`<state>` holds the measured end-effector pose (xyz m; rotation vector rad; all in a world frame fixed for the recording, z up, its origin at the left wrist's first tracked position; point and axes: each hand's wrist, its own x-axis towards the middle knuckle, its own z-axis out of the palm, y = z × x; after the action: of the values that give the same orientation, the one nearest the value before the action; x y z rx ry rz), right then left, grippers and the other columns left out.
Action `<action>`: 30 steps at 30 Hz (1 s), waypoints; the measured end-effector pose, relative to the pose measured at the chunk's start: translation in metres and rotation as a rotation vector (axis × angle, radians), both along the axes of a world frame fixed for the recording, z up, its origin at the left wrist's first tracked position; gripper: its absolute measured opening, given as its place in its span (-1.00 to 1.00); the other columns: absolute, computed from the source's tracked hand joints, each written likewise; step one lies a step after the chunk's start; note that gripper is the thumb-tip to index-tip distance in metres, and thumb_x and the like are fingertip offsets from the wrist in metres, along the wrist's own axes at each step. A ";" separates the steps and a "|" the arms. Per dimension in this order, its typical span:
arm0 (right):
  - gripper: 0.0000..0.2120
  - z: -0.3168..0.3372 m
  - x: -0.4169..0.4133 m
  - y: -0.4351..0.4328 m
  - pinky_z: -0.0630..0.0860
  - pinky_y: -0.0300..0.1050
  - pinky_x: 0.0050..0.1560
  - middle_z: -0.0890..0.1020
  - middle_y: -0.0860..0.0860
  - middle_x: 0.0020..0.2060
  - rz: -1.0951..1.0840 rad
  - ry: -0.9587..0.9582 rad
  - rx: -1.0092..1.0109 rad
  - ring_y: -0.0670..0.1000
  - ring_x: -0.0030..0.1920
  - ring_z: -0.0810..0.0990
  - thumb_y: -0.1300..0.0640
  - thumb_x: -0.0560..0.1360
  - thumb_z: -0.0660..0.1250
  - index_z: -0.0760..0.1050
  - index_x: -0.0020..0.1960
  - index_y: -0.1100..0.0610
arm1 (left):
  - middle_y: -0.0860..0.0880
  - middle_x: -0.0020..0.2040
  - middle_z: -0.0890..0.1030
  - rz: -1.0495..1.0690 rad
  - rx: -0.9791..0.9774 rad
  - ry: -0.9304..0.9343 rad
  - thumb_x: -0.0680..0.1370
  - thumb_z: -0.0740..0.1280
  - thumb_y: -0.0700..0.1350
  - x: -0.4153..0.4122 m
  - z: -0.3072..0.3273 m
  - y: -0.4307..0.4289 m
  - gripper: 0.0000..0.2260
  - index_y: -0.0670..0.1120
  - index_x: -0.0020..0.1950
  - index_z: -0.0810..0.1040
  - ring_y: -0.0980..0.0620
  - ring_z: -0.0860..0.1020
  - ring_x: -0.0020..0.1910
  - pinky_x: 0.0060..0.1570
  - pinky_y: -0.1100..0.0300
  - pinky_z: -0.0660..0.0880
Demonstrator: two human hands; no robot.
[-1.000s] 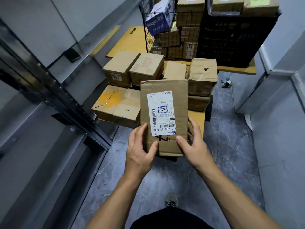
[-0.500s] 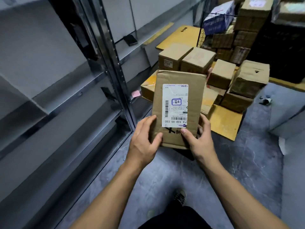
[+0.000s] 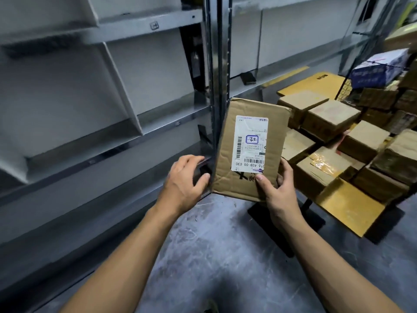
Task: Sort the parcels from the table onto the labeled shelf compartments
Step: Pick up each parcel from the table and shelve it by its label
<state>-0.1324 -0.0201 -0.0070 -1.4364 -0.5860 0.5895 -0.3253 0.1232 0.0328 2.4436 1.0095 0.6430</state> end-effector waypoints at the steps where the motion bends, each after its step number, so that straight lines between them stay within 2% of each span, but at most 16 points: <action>1: -0.37 0.005 0.000 -0.001 0.50 0.12 0.35 0.59 -0.01 0.25 0.027 -0.002 0.011 -0.07 0.25 0.59 0.21 0.54 0.44 0.21 0.45 -0.16 | -0.02 0.35 0.42 0.049 0.015 0.042 0.50 0.20 0.13 -0.005 0.007 -0.002 -0.49 -0.04 0.40 0.44 -0.04 0.38 0.30 0.33 0.11 0.31; 3: -0.38 0.014 0.002 -0.001 0.49 0.13 0.37 0.59 0.00 0.26 0.057 -0.019 0.034 -0.07 0.27 0.57 0.23 0.54 0.43 0.23 0.46 -0.12 | -0.04 0.37 0.40 0.117 0.068 0.123 0.50 0.20 0.15 -0.013 0.021 -0.007 -0.47 -0.04 0.42 0.42 -0.09 0.37 0.31 0.35 0.00 0.33; 5: -0.38 0.022 0.003 -0.001 0.48 0.17 0.37 0.57 0.01 0.29 0.099 -0.035 0.055 -0.03 0.31 0.54 0.20 0.54 0.44 0.24 0.47 -0.13 | -0.04 0.37 0.40 0.164 0.153 0.229 0.55 0.24 0.14 -0.020 0.033 -0.014 -0.51 -0.02 0.44 0.38 -0.10 0.37 0.31 0.31 0.00 0.33; 8: -0.40 0.033 0.000 -0.002 0.53 0.17 0.30 0.57 -0.02 0.25 0.162 -0.002 0.091 0.00 0.28 0.56 0.18 0.55 0.43 0.24 0.42 -0.23 | -0.03 0.35 0.43 0.241 0.241 0.344 0.57 0.24 0.13 -0.030 0.047 -0.024 -0.54 0.02 0.43 0.36 -0.10 0.38 0.30 0.27 -0.01 0.34; 12: -0.42 0.051 -0.011 0.000 0.57 0.16 0.26 0.56 -0.02 0.23 0.254 -0.007 0.141 -0.03 0.24 0.59 0.20 0.56 0.41 0.28 0.32 -0.36 | -0.01 0.38 0.41 0.321 0.230 0.444 0.58 0.20 0.16 -0.043 0.068 -0.032 -0.53 0.05 0.45 0.31 -0.08 0.36 0.34 0.30 -0.02 0.32; 14: -0.42 0.061 -0.017 0.004 0.56 0.18 0.27 0.55 -0.03 0.22 0.295 -0.025 0.164 -0.03 0.22 0.59 0.20 0.56 0.40 0.28 0.29 -0.39 | -0.01 0.38 0.41 0.359 0.220 0.453 0.57 0.19 0.17 -0.052 0.076 -0.035 -0.53 0.05 0.46 0.31 -0.09 0.35 0.34 0.30 -0.03 0.33; 17: -0.42 0.076 -0.029 0.017 0.54 0.21 0.28 0.54 -0.06 0.21 0.341 -0.044 0.174 -0.01 0.21 0.60 0.18 0.57 0.40 0.25 0.37 -0.32 | -0.01 0.39 0.41 0.423 0.217 0.426 0.57 0.19 0.16 -0.070 0.087 -0.040 -0.53 0.05 0.46 0.31 -0.08 0.35 0.34 0.30 -0.02 0.33; 21: -0.42 0.092 -0.057 0.037 0.56 0.21 0.25 0.54 -0.13 0.20 0.402 -0.091 0.203 -0.07 0.18 0.61 0.15 0.58 0.39 0.21 0.40 -0.29 | 0.00 0.40 0.41 0.506 0.216 0.398 0.57 0.20 0.16 -0.105 0.097 -0.046 -0.52 0.06 0.47 0.31 -0.07 0.35 0.35 0.31 -0.02 0.32; 24: -0.40 0.100 -0.084 0.053 0.53 0.21 0.29 0.56 -0.07 0.24 0.455 -0.119 0.231 -0.05 0.21 0.61 0.16 0.58 0.39 0.19 0.44 -0.25 | 0.00 0.39 0.42 0.570 0.207 0.389 0.57 0.20 0.16 -0.138 0.103 -0.045 -0.52 0.06 0.47 0.30 -0.06 0.36 0.34 0.32 -0.01 0.33; 27: -0.39 0.105 -0.117 0.067 0.51 0.16 0.33 0.57 -0.05 0.25 0.507 -0.161 0.254 -0.07 0.21 0.61 0.18 0.59 0.38 0.17 0.48 -0.17 | -0.01 0.39 0.41 0.627 0.200 0.389 0.58 0.19 0.16 -0.172 0.109 -0.041 -0.53 0.06 0.47 0.30 -0.06 0.36 0.34 0.32 -0.01 0.33; 30: -0.41 0.113 -0.158 0.081 0.50 0.11 0.35 0.56 -0.10 0.25 0.559 -0.171 0.279 -0.12 0.22 0.59 0.17 0.59 0.37 0.17 0.46 -0.21 | -0.01 0.39 0.42 0.669 0.205 0.372 0.58 0.20 0.15 -0.210 0.116 -0.040 -0.53 0.05 0.47 0.31 -0.06 0.36 0.35 0.32 -0.02 0.33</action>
<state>-0.2903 0.0604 0.1057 -1.0592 -1.1780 0.7874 -0.5352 0.0836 0.1489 2.4266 2.0442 0.5098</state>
